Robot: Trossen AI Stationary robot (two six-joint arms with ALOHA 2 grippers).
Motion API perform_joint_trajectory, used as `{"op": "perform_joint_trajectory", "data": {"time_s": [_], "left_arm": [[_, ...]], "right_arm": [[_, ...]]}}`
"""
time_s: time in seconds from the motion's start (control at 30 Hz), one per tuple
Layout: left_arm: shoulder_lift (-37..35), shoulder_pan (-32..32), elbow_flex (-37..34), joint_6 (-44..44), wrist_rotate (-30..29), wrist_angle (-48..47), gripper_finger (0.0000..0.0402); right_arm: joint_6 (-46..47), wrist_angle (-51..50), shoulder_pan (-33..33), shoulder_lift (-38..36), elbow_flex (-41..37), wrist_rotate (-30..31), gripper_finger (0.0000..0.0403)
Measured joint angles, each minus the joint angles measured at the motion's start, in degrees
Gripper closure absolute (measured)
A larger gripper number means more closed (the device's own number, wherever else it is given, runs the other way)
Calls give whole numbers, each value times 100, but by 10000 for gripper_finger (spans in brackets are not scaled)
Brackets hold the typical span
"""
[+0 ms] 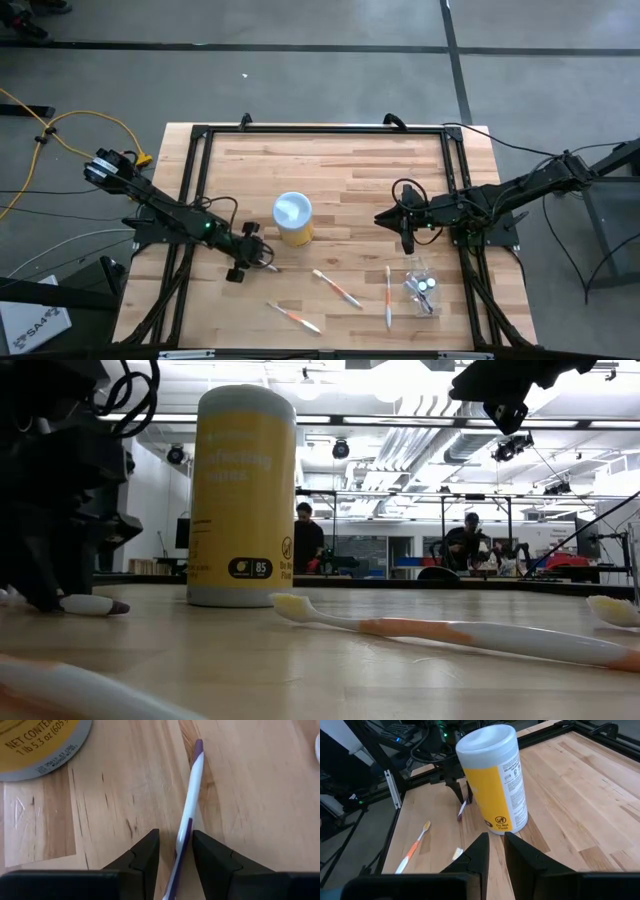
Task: Pick & Place toothbrushing station
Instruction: Put the purple toothbrush in the bottom section of the transparent organizer
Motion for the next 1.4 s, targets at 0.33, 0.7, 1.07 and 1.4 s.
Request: {"op": "perform_joint_trajectory", "data": {"time_s": [0.33, 0.7, 1.07, 1.4], "left_arm": [[-1, 0, 58, -186, 135, -253, 288], [-39, -9, 442, -166, 442, -1093, 288], [22, 258, 689, -89, 770, -1499, 288], [586, 424, 798, -58, 752, -1669, 288]], "right_arm": [[0, -2, 0, 0, 0, 0, 350], [0, -2, 0, 0, 0, 0, 350], [0, -2, -1, 0, 0, -1, 350], [0, -24, -1, 2, 0, -2, 350]]}}
